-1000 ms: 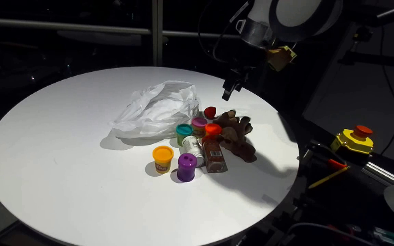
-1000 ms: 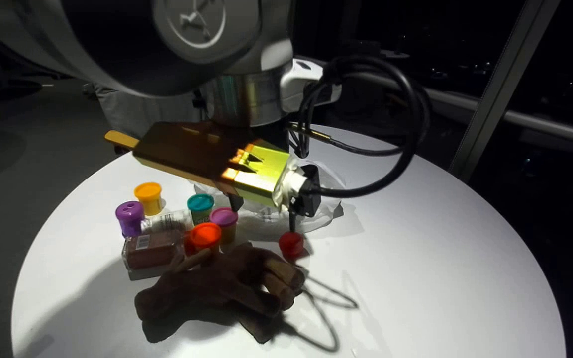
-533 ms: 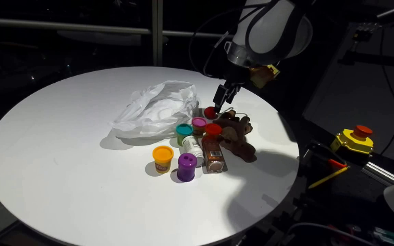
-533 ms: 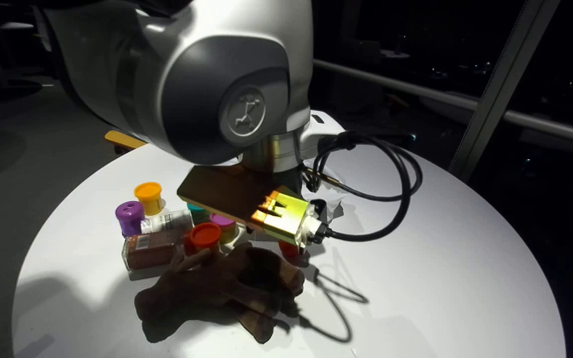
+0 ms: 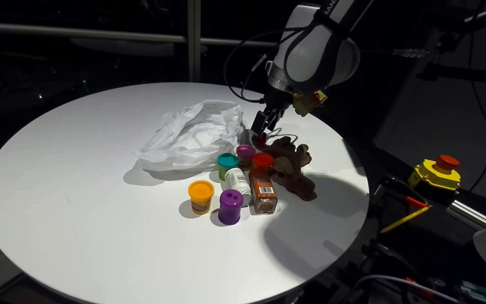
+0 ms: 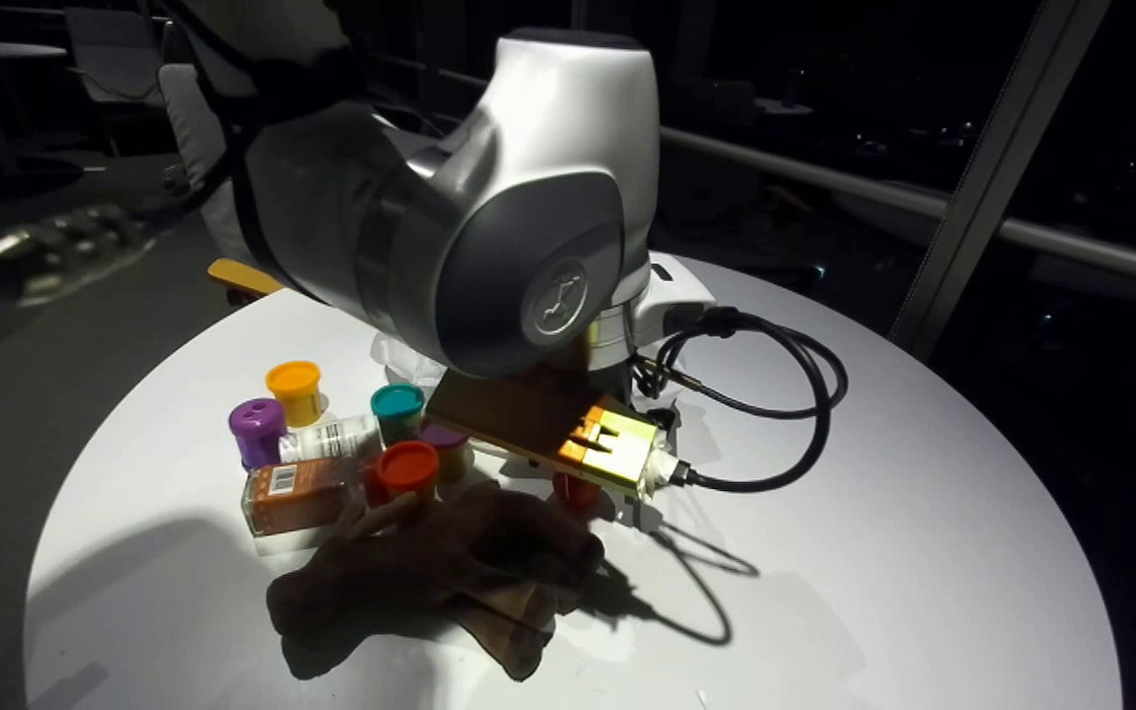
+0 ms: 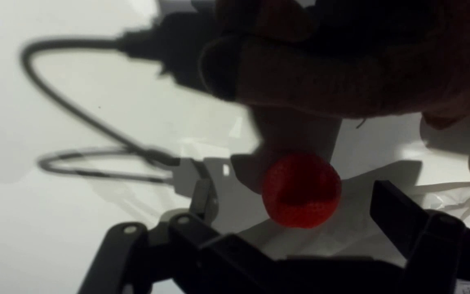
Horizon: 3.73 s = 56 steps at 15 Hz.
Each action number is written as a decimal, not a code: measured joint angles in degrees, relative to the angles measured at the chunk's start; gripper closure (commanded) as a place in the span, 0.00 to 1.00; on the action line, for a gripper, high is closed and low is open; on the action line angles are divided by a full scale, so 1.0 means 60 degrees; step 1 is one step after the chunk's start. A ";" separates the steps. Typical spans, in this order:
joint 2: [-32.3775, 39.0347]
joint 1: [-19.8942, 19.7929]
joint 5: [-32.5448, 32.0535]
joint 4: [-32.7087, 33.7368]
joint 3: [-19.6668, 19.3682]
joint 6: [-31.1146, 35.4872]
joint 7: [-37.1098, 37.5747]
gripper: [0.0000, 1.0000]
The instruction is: Put all the objects in the white plastic bag
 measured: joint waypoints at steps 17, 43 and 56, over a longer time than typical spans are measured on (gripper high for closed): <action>-0.1505 -0.0140 0.0111 0.0839 0.0560 -0.0311 0.0230 0.75; -0.1138 0.0932 0.0313 0.1997 0.0184 -0.1853 0.1971 0.00; -0.4009 0.1625 0.0512 -0.3110 0.0756 -0.1913 0.0304 0.00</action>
